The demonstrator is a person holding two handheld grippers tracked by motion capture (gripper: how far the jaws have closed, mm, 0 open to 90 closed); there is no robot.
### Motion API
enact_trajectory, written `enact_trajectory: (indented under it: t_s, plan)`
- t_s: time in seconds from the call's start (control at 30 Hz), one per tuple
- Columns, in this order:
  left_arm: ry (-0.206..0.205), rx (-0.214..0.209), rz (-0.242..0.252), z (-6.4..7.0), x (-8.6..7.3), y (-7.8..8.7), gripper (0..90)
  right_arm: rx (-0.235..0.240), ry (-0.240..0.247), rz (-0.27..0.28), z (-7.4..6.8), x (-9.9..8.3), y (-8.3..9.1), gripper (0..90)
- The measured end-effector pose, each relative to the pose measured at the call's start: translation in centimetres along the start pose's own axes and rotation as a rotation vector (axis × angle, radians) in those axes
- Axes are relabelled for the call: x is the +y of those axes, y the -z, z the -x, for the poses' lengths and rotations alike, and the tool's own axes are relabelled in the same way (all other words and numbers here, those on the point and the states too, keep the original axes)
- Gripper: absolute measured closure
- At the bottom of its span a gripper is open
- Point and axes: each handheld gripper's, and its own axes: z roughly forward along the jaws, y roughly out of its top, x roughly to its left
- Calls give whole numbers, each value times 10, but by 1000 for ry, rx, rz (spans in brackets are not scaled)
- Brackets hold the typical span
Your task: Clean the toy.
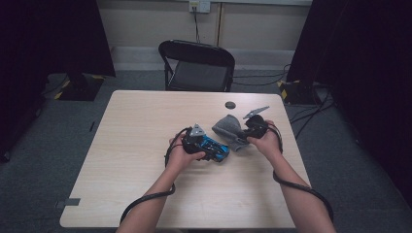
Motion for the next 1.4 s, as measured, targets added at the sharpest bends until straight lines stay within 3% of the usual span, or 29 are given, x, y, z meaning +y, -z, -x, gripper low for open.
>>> enact_trajectory:
  t_s: [0.03,0.2,0.5,0.73,0.93,1.4]
  plan:
    - [0,0,0,0,0,0,64,13,-2,0,-2,5,-11,802]
    - [0,1,4,0,-1,0,64,29,-12,-6,-6,15,-27,801]
    - [2,0,18,0,-2,0,64,40,42,-40,-26,31,-59,797]
    - [4,2,24,0,-3,0,63,8,100,-67,-35,37,-64,792]
    - [2,4,30,0,-4,0,63,1,102,-61,-37,36,-64,791]
    - [-1,5,22,0,-3,1,63,31,108,-30,-32,29,-61,793]
